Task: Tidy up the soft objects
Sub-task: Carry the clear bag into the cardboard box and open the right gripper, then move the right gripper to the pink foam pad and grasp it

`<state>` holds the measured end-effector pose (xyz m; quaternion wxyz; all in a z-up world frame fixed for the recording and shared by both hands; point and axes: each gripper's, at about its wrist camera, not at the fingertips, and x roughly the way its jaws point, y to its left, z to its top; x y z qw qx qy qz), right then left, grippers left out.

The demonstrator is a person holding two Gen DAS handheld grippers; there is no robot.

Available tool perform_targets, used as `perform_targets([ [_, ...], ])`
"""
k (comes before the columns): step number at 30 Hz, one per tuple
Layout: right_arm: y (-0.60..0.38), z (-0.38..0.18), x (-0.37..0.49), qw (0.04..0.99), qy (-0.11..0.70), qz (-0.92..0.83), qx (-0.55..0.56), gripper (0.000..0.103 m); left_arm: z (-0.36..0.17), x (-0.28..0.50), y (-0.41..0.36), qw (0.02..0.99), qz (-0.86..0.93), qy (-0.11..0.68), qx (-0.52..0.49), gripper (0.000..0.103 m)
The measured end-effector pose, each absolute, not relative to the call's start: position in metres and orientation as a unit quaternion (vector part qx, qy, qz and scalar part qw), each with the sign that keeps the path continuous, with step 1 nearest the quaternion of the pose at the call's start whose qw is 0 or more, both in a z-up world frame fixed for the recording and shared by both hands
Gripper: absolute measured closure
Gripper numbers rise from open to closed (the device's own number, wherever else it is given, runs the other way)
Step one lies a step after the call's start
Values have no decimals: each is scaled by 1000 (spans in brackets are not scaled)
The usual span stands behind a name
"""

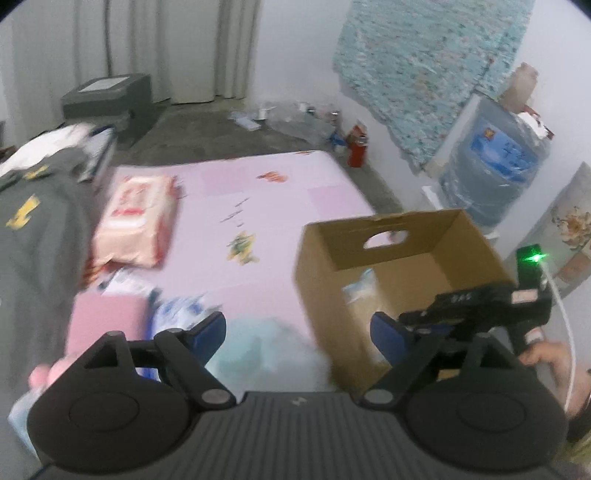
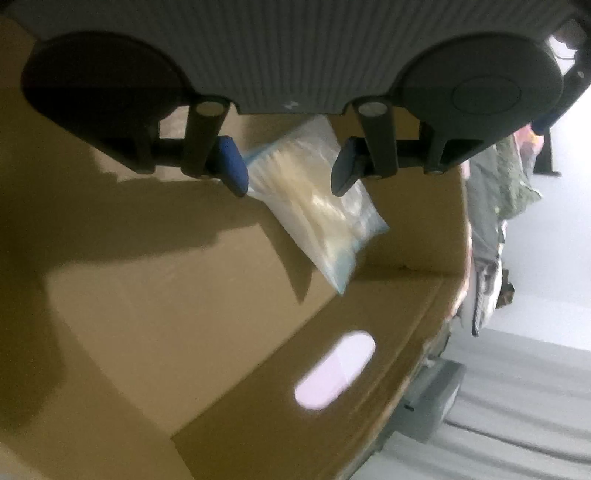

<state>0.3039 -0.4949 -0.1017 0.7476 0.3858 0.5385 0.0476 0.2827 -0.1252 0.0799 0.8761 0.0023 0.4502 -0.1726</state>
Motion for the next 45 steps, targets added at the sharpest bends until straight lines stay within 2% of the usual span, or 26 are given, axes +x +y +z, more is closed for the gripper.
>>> perform_targets([
  [5,-491,-110,302,751,532,32,390,76,66,252,-80,879,-138,455,-43,17],
  [16,-502,-107,286,757,502,-14,418,76,31,183,0,877,-80,455,-133,17],
  [21,-506,-76,267,773,501,12,389,73,33,153,23,894,-49,425,-135,16],
  [24,-504,-72,253,767,523,30,372,72,34,141,29,904,-31,407,-130,13],
  [29,-489,-101,252,735,563,28,376,72,29,135,28,902,-28,410,-135,13],
  [45,-473,-103,292,741,529,28,414,74,24,122,26,912,-18,397,-100,11],
])
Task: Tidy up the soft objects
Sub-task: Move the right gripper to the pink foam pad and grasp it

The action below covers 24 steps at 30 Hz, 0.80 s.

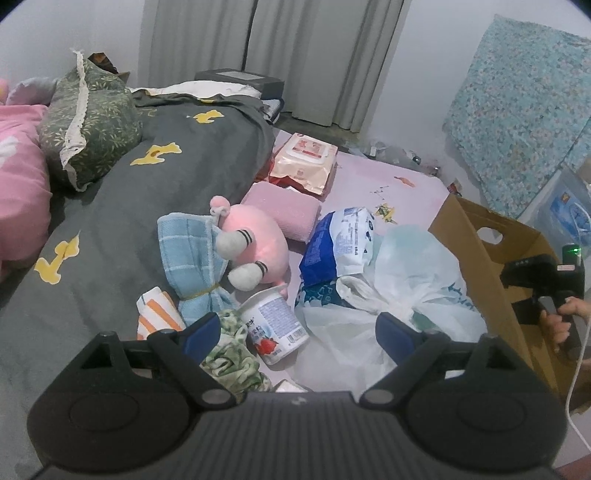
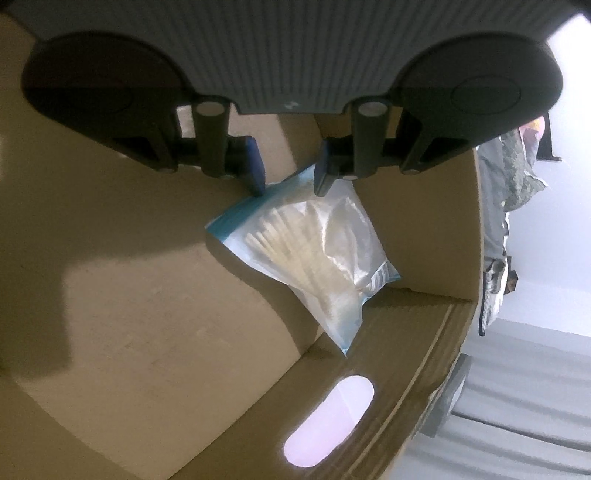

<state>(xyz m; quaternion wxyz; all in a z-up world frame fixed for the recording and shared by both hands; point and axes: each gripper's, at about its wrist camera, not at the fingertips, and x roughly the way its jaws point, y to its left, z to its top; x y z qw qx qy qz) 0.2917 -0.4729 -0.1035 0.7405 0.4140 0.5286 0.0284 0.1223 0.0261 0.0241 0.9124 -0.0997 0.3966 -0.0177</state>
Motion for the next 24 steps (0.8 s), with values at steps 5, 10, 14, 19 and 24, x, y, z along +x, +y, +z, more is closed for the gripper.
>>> perform_targets([
  [5,-474,-106,292,730,531,38,429,72,23,124,27,911,-21,397,-109,10],
  [10,-474,-92,281,717,554,57,419,54,26,125,32,909,-30,398,-117,10],
  [14,-476,-59,260,739,563,74,362,41,28,127,37,915,-32,383,-121,8],
  [19,-472,-9,242,773,537,116,316,40,37,143,39,922,-33,372,-97,8],
  [24,-427,43,245,793,491,210,292,39,46,170,39,923,-54,365,-107,8],
])
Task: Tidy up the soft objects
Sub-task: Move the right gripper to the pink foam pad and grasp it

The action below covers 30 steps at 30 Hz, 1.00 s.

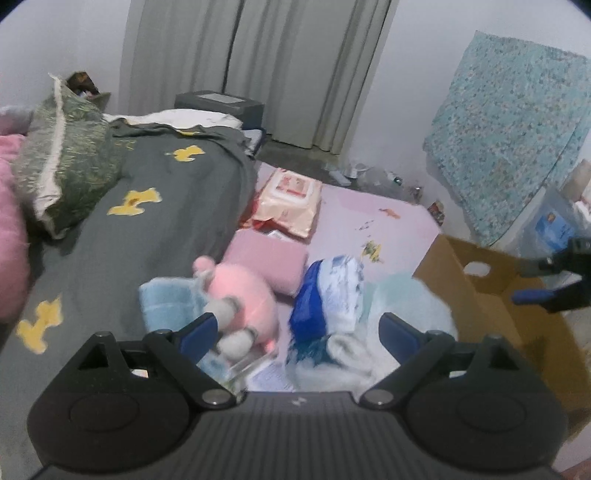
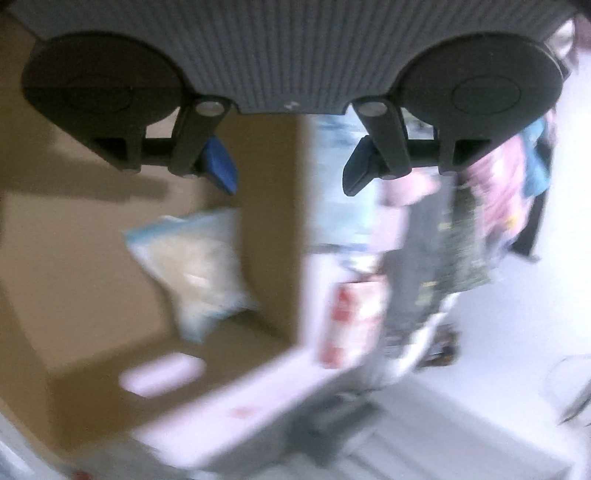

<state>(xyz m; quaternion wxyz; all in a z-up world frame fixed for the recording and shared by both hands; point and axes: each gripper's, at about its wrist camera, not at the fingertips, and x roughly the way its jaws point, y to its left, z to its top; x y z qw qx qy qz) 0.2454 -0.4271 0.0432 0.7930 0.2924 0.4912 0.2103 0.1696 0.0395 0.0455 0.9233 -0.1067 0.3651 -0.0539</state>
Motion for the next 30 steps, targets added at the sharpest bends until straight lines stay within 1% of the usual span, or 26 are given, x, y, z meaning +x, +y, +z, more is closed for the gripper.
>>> perform_targets([
  [3,-381,62,267,787,479,272,277,39,43,198,43,914,-59,376,-141,9],
  [5,-350,67,287,778,484,302,263,41,37,223,48,901,-68,392,-171,9],
  [6,-335,66,298,773,490,313,256,42,32,236,52,892,-69,404,-189,12],
  [9,-290,60,336,752,514,333,242,51,9,278,67,850,-75,449,-265,28],
  [11,-260,49,362,745,528,336,232,58,-9,303,73,823,-76,476,-301,47],
  [14,-217,30,405,743,545,334,198,60,-26,324,74,811,-67,496,-302,53],
  [18,-170,-1,448,743,564,323,159,61,-47,342,74,796,-56,520,-305,56],
  [20,-153,-18,464,743,574,313,142,60,-52,347,75,796,-55,519,-308,58],
  [21,-147,-26,470,741,580,310,134,60,-52,349,74,800,-52,516,-303,57],
  [23,-134,-38,476,743,584,304,121,60,-52,354,74,801,-49,515,-303,47],
  [25,-130,-46,478,745,587,299,108,60,-51,359,73,801,-48,514,-302,41],
  [30,-139,-63,469,726,615,292,100,60,-49,367,72,806,-45,516,-285,40],
])
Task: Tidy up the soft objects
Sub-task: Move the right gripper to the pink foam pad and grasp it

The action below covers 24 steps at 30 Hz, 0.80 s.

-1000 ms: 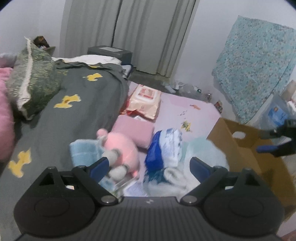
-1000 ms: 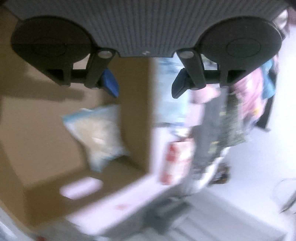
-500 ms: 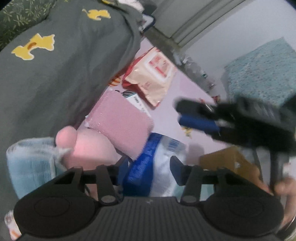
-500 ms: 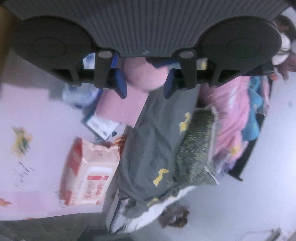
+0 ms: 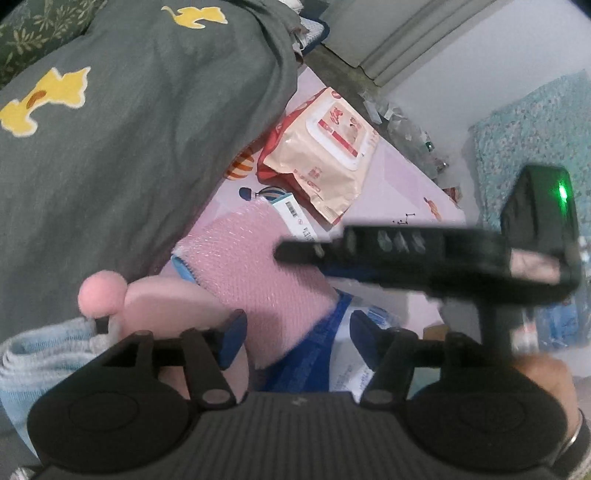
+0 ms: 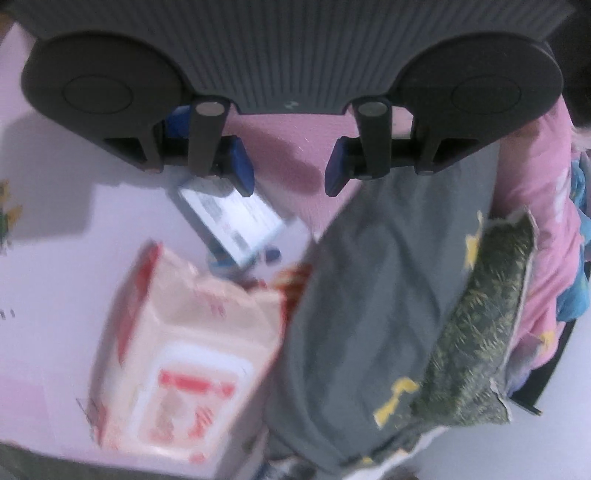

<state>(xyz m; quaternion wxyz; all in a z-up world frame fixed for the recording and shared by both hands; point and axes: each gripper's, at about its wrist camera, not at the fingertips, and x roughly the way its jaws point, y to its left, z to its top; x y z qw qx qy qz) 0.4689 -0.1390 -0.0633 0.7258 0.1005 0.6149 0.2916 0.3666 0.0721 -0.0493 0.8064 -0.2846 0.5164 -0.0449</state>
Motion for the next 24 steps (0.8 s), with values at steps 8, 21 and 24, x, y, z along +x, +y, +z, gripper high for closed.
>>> perform_targets([
  [8,-169,-66,460,711,624,294,135,60,-48,375,69,799,-49,540,-259,40],
  [21,-122,-77,457,685,634,353,64,40,-47,356,86,802,-66,527,-275,43],
  [24,-127,-66,453,699,617,355,65,58,-47,355,88,802,-70,520,-287,41],
])
